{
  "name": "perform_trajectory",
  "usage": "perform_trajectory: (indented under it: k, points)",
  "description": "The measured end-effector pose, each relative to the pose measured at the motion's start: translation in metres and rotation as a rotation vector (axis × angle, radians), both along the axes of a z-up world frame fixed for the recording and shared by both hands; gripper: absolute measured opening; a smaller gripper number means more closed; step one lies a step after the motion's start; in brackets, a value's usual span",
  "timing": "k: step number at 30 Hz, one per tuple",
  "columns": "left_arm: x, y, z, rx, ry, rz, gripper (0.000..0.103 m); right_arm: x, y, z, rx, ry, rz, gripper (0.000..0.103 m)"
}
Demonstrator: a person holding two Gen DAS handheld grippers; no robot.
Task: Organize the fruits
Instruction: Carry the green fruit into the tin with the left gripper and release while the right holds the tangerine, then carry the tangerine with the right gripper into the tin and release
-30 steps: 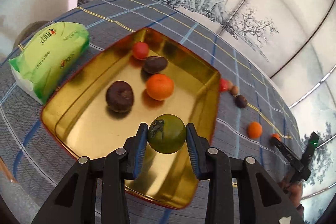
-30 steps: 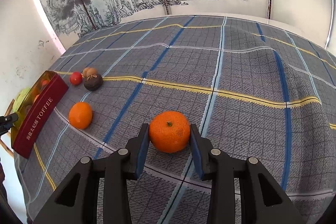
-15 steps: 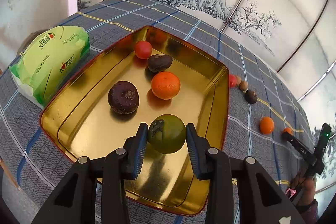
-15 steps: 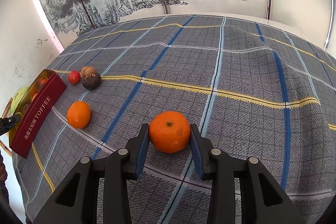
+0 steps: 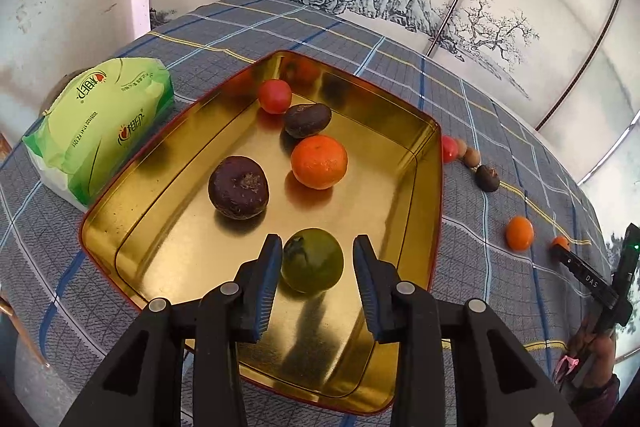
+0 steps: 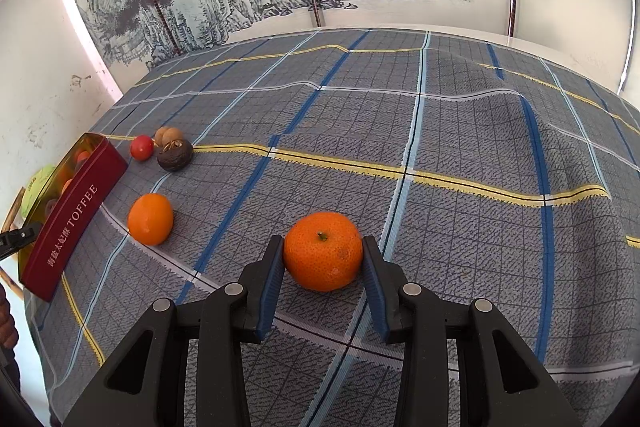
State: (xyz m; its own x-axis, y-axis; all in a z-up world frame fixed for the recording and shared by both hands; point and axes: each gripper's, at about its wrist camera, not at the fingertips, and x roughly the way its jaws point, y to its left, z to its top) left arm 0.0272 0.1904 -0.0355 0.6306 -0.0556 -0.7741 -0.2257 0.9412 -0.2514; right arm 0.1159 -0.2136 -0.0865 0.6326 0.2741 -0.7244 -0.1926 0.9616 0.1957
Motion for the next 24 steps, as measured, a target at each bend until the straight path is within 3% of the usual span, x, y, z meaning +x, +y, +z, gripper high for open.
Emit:
perform_trajectory:
  k: [2, 6, 24]
  points:
    - [0.0, -0.001, 0.0, 0.007, -0.001, 0.001, 0.036, 0.0, 0.0, 0.0, 0.0, 0.0, 0.0, 0.04]
    - [-0.003, -0.003, 0.001, 0.05, -0.01, 0.02, 0.052, 0.0, 0.0, 0.0, 0.0, 0.0, 0.001, 0.039]
    - [-0.013, -0.009, 0.018, 0.221, -0.08, 0.052, 0.075, -0.032, 0.008, 0.018, -0.014, -0.052, 0.002, 0.039]
